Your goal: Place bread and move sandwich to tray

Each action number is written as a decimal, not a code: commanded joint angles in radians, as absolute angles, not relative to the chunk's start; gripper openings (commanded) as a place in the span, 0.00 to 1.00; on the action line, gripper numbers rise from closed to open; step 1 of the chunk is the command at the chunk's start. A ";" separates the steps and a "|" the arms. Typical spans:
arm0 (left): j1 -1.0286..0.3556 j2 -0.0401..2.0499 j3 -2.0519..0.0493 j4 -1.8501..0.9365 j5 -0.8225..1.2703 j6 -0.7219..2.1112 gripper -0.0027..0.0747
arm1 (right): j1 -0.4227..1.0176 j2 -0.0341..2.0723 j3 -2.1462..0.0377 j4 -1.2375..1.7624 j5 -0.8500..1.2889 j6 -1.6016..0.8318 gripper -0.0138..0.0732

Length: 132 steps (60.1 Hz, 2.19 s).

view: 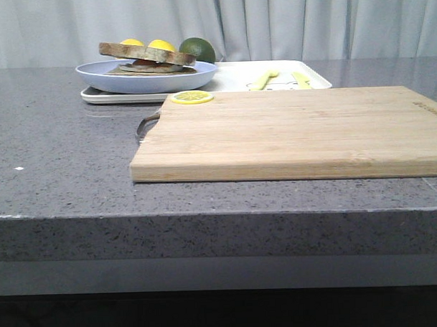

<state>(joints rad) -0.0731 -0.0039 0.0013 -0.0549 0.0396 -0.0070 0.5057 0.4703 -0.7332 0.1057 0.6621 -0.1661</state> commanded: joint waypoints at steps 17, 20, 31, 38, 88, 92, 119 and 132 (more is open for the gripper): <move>-0.072 -0.025 0.006 -0.069 -0.065 -0.015 0.01 | 0.500 0.474 -0.760 0.103 0.586 -0.168 0.08; -0.072 -0.025 0.006 -0.069 -0.065 -0.015 0.01 | 0.500 0.474 -0.760 0.103 0.586 -0.168 0.08; -0.072 -0.025 0.006 -0.069 -0.065 -0.015 0.01 | 0.500 0.474 -0.760 0.103 0.586 -0.168 0.08; -0.072 -0.025 0.006 -0.069 -0.065 -0.015 0.01 | 0.500 0.474 -0.760 0.103 0.586 -0.168 0.08; -0.072 -0.023 0.006 -0.069 -0.065 -0.015 0.01 | 0.030 0.065 -0.170 0.091 0.105 -0.168 0.08; -0.072 -0.023 0.006 -0.069 -0.065 -0.015 0.01 | 0.011 0.023 -0.104 0.091 0.075 -0.168 0.08; -0.072 -0.023 0.006 -0.069 -0.065 -0.015 0.01 | 0.037 -0.033 0.024 0.091 -0.008 -0.168 0.08; -0.072 -0.023 0.006 -0.069 -0.065 -0.015 0.01 | 0.042 -0.033 0.024 0.091 -0.008 -0.168 0.08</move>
